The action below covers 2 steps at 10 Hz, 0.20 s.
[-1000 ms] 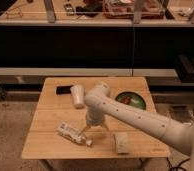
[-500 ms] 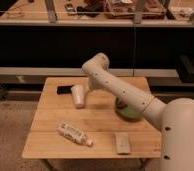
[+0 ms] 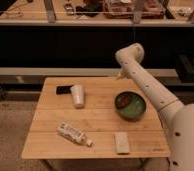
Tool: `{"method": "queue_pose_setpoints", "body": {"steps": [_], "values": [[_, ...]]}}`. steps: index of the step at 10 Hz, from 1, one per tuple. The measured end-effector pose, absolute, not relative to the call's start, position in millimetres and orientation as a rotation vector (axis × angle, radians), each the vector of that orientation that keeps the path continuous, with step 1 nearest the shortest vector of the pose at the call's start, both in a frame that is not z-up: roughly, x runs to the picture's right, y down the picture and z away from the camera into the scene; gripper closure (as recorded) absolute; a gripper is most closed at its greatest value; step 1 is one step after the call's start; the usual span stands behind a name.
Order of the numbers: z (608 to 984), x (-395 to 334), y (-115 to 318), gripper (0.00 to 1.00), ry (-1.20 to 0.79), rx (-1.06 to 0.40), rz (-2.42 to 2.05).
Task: Move the arm in a circular motion
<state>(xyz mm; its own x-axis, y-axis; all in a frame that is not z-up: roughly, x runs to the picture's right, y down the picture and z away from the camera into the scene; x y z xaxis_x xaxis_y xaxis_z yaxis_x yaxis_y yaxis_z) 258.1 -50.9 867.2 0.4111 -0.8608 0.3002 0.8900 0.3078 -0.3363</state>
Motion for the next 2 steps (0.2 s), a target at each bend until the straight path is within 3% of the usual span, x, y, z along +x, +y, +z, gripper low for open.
{"method": "queue_pose_setpoints", "body": {"steps": [2], "values": [[857.4,274.1,-49.1,0.2,-0.065,-0.502,-1.129]]}}
